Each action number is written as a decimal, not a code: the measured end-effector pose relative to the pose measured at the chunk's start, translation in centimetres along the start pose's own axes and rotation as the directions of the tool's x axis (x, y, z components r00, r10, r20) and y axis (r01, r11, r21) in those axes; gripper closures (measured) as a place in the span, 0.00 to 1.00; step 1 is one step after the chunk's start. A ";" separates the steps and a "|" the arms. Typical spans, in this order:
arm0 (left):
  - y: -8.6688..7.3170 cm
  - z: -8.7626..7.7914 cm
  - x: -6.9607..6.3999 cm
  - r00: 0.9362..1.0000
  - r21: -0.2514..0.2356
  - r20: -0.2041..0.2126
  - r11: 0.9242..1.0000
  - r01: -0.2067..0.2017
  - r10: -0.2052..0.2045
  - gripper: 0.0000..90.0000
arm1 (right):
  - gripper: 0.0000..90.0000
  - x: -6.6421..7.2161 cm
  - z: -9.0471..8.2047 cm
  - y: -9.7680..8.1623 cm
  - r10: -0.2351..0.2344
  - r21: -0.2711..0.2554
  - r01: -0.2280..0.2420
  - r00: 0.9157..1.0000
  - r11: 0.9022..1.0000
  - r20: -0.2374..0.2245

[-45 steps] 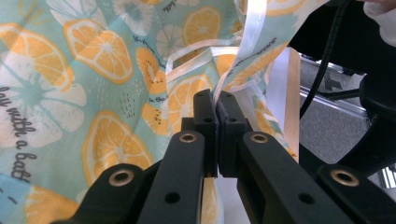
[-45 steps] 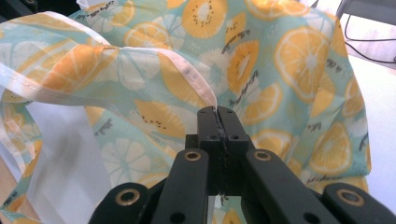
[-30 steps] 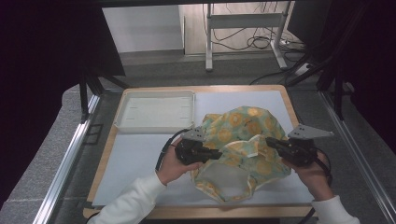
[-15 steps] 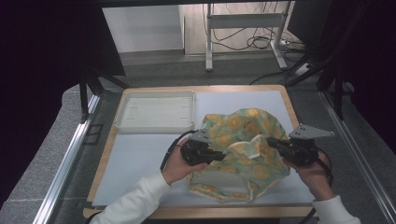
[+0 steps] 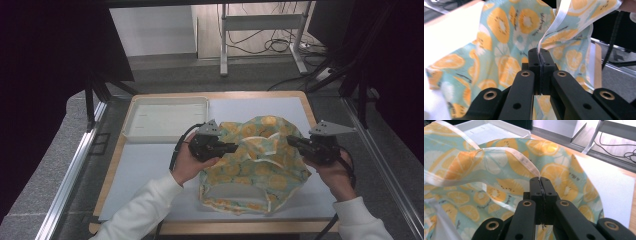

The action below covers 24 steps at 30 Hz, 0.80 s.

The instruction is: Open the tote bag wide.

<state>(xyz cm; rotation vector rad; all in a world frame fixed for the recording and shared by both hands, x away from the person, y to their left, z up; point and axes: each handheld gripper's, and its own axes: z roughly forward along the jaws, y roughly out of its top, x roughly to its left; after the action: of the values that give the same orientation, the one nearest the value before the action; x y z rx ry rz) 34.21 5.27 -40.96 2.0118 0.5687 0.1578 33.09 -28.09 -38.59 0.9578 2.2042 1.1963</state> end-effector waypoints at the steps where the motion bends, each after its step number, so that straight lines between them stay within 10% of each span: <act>1: 0.2 -0.1 0.1 1.000 -0.004 -0.006 1.000 0.000 0.000 1.00 | 0.99 -0.1 0.1 0.2 -0.001 -0.001 0.001 1.000 1.000 0.004; 24: 3.7 -0.8 3.4 0.992 -0.065 -0.124 0.998 0.004 -0.012 1.00 | 0.99 -2.7 2.7 4.9 -0.024 -0.020 0.025 0.997 0.999 0.079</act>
<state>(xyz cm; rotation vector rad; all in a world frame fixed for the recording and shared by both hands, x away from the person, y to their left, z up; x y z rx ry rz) 38.14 5.98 -37.79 1.9462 0.6429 0.2947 38.45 -26.83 -35.70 0.9508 2.1319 1.1483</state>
